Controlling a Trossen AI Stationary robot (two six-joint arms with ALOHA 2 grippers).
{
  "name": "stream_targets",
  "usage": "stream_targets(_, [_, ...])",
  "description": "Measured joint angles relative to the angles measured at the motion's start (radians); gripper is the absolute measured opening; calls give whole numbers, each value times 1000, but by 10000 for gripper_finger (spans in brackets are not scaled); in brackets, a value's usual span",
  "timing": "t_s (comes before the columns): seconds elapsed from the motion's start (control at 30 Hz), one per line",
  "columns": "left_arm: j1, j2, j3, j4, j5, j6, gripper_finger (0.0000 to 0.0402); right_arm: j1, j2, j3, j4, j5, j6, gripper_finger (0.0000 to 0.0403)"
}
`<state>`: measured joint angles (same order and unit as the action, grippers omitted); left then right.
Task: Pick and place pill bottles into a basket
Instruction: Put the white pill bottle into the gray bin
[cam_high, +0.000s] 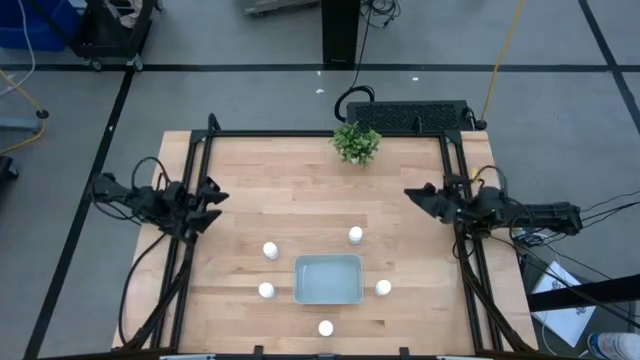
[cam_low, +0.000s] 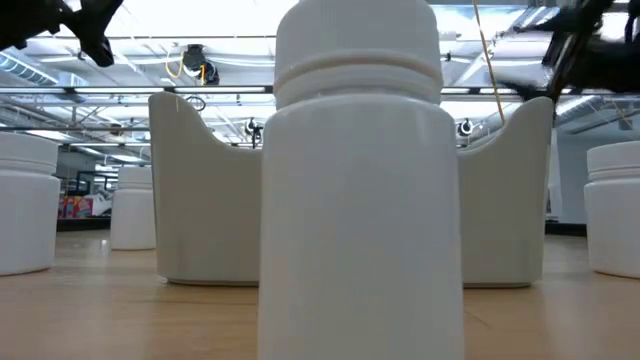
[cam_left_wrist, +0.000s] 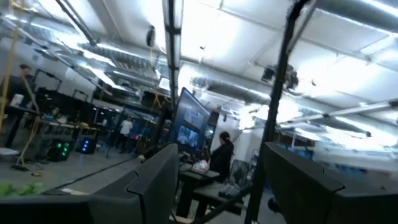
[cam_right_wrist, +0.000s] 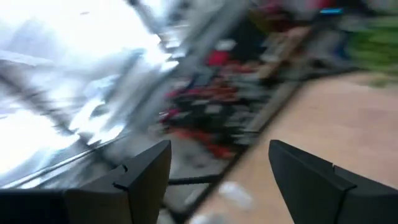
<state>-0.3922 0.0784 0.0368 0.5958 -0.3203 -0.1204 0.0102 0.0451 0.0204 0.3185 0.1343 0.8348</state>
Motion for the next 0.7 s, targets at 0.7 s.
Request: stream_targets(0.7, [0,190,0,-93,-151,-369,241,660,1218,944,-589,390,18,263])
